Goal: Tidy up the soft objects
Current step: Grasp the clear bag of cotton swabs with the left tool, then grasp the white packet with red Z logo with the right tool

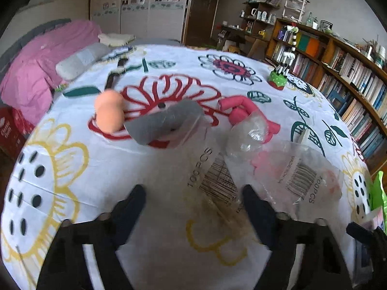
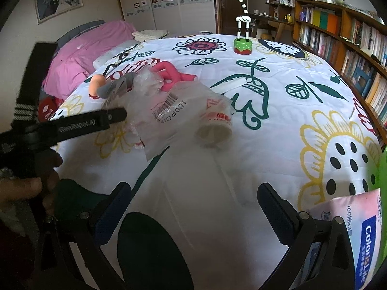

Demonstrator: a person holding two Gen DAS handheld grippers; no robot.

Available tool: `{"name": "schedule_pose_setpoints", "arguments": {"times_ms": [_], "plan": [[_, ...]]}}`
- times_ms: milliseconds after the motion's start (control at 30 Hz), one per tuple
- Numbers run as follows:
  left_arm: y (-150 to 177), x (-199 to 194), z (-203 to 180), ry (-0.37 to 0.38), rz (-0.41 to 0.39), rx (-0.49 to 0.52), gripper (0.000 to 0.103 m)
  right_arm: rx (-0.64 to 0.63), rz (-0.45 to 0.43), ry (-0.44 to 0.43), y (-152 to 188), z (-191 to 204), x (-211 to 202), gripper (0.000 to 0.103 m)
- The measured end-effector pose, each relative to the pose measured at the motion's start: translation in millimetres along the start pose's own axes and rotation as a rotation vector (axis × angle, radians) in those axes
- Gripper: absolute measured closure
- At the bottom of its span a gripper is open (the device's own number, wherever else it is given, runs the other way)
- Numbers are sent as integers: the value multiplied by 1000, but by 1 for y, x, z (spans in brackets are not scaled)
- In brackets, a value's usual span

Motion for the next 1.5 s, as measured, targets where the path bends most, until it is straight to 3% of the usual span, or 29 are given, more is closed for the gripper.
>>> {"name": "schedule_pose_setpoints", "arguments": {"times_ms": [100, 167, 333, 533, 833, 1167, 1233, 1333, 1400, 1433, 1500], "plan": [[3, 1, 3, 8, -1, -7, 44, 5, -8, 5, -3, -1, -1, 0], [4, -1, 3, 8, -8, -1, 62, 7, -11, 9, -6, -1, -1, 0], [11, -7, 14, 28, -27, -30, 75, 10, -17, 24, -12, -2, -1, 0], [18, -19, 23, 56, -54, -68, 78, 38, -39, 28, -22, -6, -5, 0], [26, -35, 23, 69, -86, -48, 79, 65, -112, 13, -53, -7, -8, 0], [34, -38, 34, 61, -86, -77, 79, -7, -92, 15, -85, 16, 39, 0], [34, -37, 35, 65, -81, -83, 79, -24, -73, 12, -84, 18, 46, 5], [35, -36, 36, 72, -77, -87, 79, -57, -76, 47, -79, 21, 48, 22], [35, -35, 36, 74, -74, -90, 79, -70, -89, 62, -78, 21, 45, 43], [35, -35, 37, 76, -70, -94, 79, -66, -93, 58, -79, 20, 43, 48], [36, -34, 38, 77, -63, -98, 79, -43, -91, 33, -79, 17, 41, 72]]}}
Point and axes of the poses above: each gripper's, at about its wrist camera, not at the fingertips, and x roughly the way its jaws point, z to its left, y to its underside, the point moved 2 cm from there along x, roughly the way its jaws point, and after that the axes turned 1 degree about -z, right-handed, at the moved point
